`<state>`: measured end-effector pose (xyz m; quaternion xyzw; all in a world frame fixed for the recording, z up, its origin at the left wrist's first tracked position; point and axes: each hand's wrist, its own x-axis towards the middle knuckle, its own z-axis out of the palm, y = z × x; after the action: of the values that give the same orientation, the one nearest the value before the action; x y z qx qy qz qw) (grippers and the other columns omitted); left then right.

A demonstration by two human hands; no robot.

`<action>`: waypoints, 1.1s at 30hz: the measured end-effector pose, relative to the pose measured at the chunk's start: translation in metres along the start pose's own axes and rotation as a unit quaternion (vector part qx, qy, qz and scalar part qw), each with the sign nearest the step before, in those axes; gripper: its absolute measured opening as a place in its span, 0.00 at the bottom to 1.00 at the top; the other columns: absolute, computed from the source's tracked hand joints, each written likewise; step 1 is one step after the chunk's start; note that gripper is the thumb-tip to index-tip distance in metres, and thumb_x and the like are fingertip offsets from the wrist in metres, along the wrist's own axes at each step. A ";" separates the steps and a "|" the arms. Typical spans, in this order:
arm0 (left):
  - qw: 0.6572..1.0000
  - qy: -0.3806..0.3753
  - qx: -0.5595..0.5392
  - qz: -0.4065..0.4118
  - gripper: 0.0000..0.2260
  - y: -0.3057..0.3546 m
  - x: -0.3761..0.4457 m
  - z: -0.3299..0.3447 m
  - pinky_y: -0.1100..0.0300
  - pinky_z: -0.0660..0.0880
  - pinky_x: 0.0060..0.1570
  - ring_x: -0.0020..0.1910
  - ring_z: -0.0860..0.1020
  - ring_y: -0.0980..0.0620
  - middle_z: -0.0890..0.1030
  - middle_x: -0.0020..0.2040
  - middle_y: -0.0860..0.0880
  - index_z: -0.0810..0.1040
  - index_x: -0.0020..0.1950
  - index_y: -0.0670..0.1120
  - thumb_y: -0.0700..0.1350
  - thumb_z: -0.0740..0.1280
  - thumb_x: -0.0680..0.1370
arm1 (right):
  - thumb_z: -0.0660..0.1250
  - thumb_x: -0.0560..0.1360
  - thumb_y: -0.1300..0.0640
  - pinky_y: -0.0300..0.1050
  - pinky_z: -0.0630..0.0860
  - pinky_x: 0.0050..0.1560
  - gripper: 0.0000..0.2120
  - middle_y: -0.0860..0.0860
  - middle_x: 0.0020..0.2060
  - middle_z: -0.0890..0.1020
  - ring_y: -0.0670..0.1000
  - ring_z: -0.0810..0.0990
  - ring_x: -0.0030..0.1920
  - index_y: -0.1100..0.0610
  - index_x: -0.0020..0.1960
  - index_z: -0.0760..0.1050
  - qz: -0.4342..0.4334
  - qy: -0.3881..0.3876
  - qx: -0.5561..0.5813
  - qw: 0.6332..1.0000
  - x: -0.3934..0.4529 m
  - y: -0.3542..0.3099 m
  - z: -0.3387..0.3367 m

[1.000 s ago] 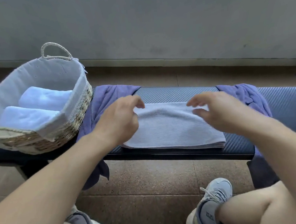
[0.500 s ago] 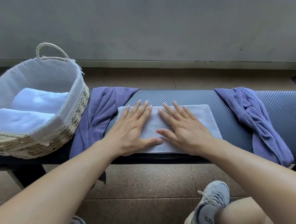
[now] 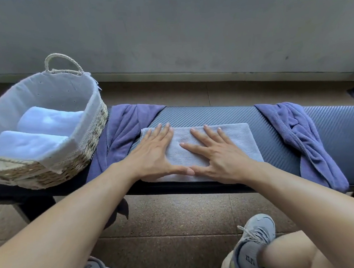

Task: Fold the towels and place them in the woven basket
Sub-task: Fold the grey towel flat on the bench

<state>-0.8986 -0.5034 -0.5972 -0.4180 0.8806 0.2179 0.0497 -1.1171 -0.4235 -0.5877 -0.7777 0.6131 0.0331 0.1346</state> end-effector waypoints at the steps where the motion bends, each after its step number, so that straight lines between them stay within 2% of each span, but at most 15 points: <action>1: 1.000 0.012 -0.021 0.001 0.61 -0.002 0.000 0.000 0.55 0.37 0.79 0.80 0.35 0.59 0.39 0.83 0.53 0.41 0.83 0.49 0.86 0.47 0.61 | 0.45 0.72 0.22 0.57 0.36 0.80 0.37 0.44 0.82 0.44 0.51 0.37 0.81 0.32 0.79 0.49 0.003 0.005 0.015 1.000 -0.001 -0.001 -0.001; 3: 0.993 0.093 -0.072 0.000 0.49 -0.005 0.000 0.002 0.58 0.38 0.79 0.81 0.40 0.59 0.44 0.84 0.52 0.46 0.84 0.48 0.79 0.44 0.72 | 0.45 0.76 0.25 0.57 0.39 0.80 0.35 0.44 0.82 0.45 0.50 0.38 0.81 0.35 0.80 0.51 0.030 0.054 0.049 0.997 0.001 -0.005 -0.002; 5: 0.972 0.231 -0.043 0.023 0.38 -0.003 0.002 0.008 0.57 0.40 0.80 0.82 0.46 0.54 0.52 0.83 0.47 0.53 0.83 0.45 0.67 0.44 0.80 | 0.41 0.78 0.29 0.56 0.41 0.81 0.36 0.46 0.82 0.48 0.51 0.40 0.82 0.42 0.82 0.51 0.071 0.138 0.053 0.986 0.005 -0.010 0.000; 6: 0.963 0.267 -0.010 0.034 0.35 0.000 0.002 0.011 0.55 0.41 0.80 0.82 0.48 0.52 0.54 0.83 0.45 0.56 0.82 0.43 0.63 0.45 0.81 | 0.39 0.78 0.30 0.54 0.40 0.81 0.36 0.46 0.82 0.48 0.51 0.40 0.82 0.45 0.82 0.50 0.081 0.157 0.039 0.984 0.006 -0.012 0.002; 7: 0.963 0.265 0.022 0.041 0.34 0.003 0.002 0.014 0.54 0.42 0.80 0.82 0.48 0.50 0.53 0.83 0.44 0.57 0.82 0.43 0.62 0.45 0.81 | 0.38 0.78 0.31 0.53 0.39 0.81 0.37 0.46 0.82 0.48 0.51 0.40 0.82 0.47 0.82 0.48 0.081 0.148 0.022 0.985 0.007 -0.014 0.005; 10: 0.987 0.144 0.065 -0.005 0.40 0.007 -0.002 0.022 0.51 0.39 0.80 0.82 0.41 0.50 0.46 0.84 0.47 0.48 0.84 0.48 0.68 0.38 0.76 | 0.39 0.79 0.30 0.53 0.37 0.80 0.37 0.46 0.82 0.44 0.50 0.37 0.81 0.47 0.83 0.43 0.071 0.065 0.009 0.995 0.005 -0.015 0.016; 11: 0.990 0.128 0.062 -0.020 0.41 0.004 -0.001 0.023 0.51 0.38 0.80 0.82 0.39 0.50 0.44 0.84 0.48 0.46 0.84 0.49 0.70 0.37 0.75 | 0.39 0.79 0.30 0.53 0.37 0.80 0.37 0.46 0.82 0.44 0.49 0.37 0.81 0.47 0.83 0.42 0.071 0.060 0.014 0.996 0.005 -0.014 0.017; 19: 0.988 0.139 0.060 -0.016 0.40 0.002 -0.007 0.024 0.51 0.37 0.80 0.81 0.37 0.50 0.44 0.84 0.49 0.46 0.84 0.50 0.70 0.38 0.76 | 0.40 0.79 0.29 0.54 0.36 0.80 0.37 0.45 0.82 0.43 0.49 0.37 0.81 0.46 0.83 0.42 0.072 0.060 0.002 0.996 0.003 -0.013 0.017; 22: 0.989 0.131 0.062 -0.019 0.40 0.002 -0.006 0.023 0.51 0.37 0.79 0.81 0.36 0.51 0.43 0.83 0.50 0.45 0.84 0.51 0.70 0.36 0.76 | 0.39 0.78 0.29 0.54 0.36 0.80 0.37 0.45 0.82 0.42 0.48 0.36 0.81 0.45 0.83 0.42 0.084 0.050 0.033 0.995 0.006 -0.016 0.010; 26: 0.990 0.124 0.071 -0.019 0.39 0.001 -0.003 0.024 0.51 0.37 0.79 0.81 0.36 0.50 0.42 0.84 0.49 0.44 0.83 0.51 0.70 0.36 0.76 | 0.39 0.79 0.32 0.54 0.37 0.80 0.34 0.46 0.82 0.45 0.49 0.37 0.81 0.43 0.82 0.45 0.118 0.118 0.027 0.986 0.018 -0.011 0.002; 30: 0.991 0.123 0.057 -0.019 0.40 0.000 -0.003 0.023 0.53 0.35 0.79 0.81 0.37 0.50 0.42 0.83 0.49 0.44 0.84 0.51 0.70 0.36 0.76 | 0.39 0.79 0.29 0.54 0.36 0.80 0.35 0.45 0.82 0.45 0.49 0.37 0.81 0.42 0.82 0.44 0.123 0.070 0.023 0.990 0.016 0.004 0.011; 33: 0.990 0.123 0.058 -0.023 0.40 -0.001 -0.003 0.022 0.52 0.35 0.79 0.81 0.36 0.51 0.41 0.83 0.49 0.43 0.83 0.51 0.71 0.39 0.77 | 0.40 0.79 0.28 0.53 0.36 0.80 0.36 0.44 0.82 0.45 0.48 0.36 0.81 0.42 0.82 0.43 0.116 0.072 0.029 0.990 0.013 0.009 0.013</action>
<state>-0.8983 -0.4927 -0.6166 -0.4583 0.8811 0.1124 -0.0300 -1.1212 -0.4342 -0.6043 -0.6977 0.7078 -0.0256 0.1080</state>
